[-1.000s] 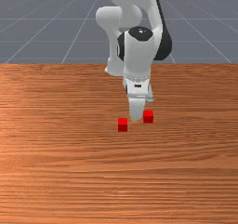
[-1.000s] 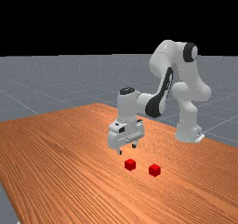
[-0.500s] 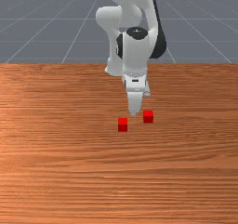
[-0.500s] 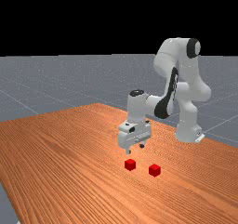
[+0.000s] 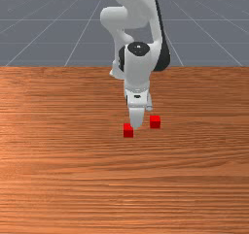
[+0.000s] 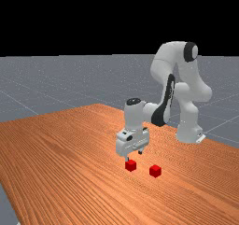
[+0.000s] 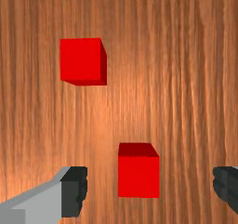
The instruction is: Stack all the cube
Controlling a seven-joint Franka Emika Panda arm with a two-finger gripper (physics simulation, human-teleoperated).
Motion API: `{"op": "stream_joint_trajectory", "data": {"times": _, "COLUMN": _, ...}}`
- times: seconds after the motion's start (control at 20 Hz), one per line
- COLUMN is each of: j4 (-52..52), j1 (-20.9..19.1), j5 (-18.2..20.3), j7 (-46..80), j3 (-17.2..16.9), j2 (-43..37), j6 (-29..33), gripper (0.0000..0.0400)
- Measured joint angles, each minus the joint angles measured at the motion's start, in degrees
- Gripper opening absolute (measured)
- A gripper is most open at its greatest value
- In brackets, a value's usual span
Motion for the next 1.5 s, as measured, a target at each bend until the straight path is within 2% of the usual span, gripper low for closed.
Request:
{"op": "stream_joint_trajectory", "data": {"times": 0.35, "j4": 1.89, "j1": -0.07, "j5": 0.09, "j7": -0.12, "j3": 0.06, "j2": 3.56, "j6": -0.07, "gripper": 0.0400}}
{"op": "stream_joint_trajectory", "data": {"times": 0.55, "j4": 1.91, "j1": -0.22, "j5": 0.04, "j7": -0.40, "j3": 0.02, "j2": 4.84, "j6": 1.11, "gripper": 0.0400}}
{"op": "stream_joint_trajectory", "data": {"times": 0.6, "j4": 0.72, "j1": -0.57, "j5": -0.33, "j7": -1.41, "j3": 0.02, "j2": 4.39, "j6": 3.41, "gripper": 0.0400}}
{"op": "stream_joint_trajectory", "data": {"times": 0.8, "j4": 0.53, "j1": -2.37, "j5": -0.38, "j7": -4.01, "j3": -0.22, "j2": 4.30, "j6": 3.54, "gripper": 0.0400}}
{"op": "stream_joint_trajectory", "data": {"times": 1.25, "j4": 3.41, "j1": -2.39, "j5": -0.10, "j7": -3.22, "j3": -0.44, "j2": 9.07, "j6": 3.49, "gripper": 0.0400}}
{"op": "stream_joint_trajectory", "data": {"times": 1.5, "j4": 2.49, "j1": -2.34, "j5": -0.29, "j7": -3.12, "j3": -0.60, "j2": 10.33, "j6": 8.42, "gripper": 0.0386}}
